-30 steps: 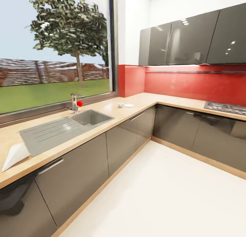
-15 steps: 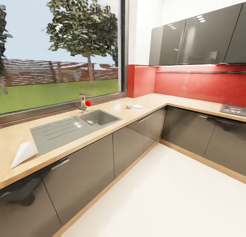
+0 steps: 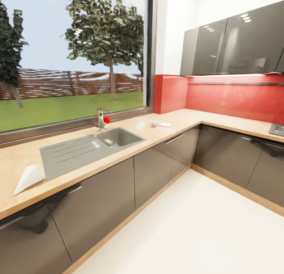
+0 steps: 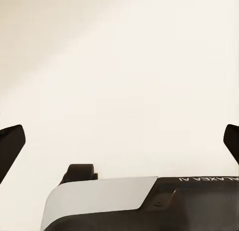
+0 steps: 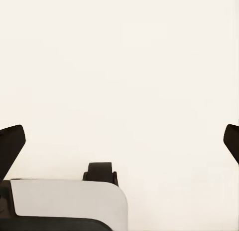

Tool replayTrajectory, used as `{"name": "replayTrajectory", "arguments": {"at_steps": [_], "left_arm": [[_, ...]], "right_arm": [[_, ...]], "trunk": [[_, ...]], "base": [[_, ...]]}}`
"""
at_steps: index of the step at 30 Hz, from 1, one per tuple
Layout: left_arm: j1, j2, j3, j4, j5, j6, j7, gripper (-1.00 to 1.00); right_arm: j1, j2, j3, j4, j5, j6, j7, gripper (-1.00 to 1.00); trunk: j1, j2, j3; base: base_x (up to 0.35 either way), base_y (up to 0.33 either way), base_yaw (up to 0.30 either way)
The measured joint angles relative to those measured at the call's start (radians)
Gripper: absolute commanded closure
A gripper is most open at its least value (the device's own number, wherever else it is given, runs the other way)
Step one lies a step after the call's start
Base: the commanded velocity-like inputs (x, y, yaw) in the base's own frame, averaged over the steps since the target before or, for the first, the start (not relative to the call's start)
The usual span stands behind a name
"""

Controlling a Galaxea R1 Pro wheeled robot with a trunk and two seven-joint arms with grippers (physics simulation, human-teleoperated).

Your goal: Set up a coffee station on the kitchen countertop: keep the coffee maker on the countertop, move the bottle of coffee from the kitchen shelf to the counter next to the coffee maker, place a paper coffee filter on top of the coffee maker, put the saucer next to the coffee maker with the coffee cup on the saucer, and place the electric kettle next to the coffee maker.

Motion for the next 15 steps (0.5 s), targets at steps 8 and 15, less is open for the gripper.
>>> {"name": "replayTrajectory", "arguments": {"at_steps": [8, 15], "left_arm": [[0.0, 0.0, 0.0, 0.0, 0.0, 0.0, 0.0, -1.0], [0.0, 0.0, 0.0, 0.001, 0.0, 0.0, 0.0, -1.0]], "right_arm": [[0.0, 0.001, 0.0, -0.001, 0.0, 0.0, 0.0, -1.0], [0.0, 0.001, 0.0, 0.0, 0.0, 0.0, -0.001, -1.0]], "trunk": [[0.0, 0.0, 0.0], [0.0, 0.0, 0.0]], "base": [[0.208, -0.168, 0.088], [0.032, -0.026, 0.248]]}}
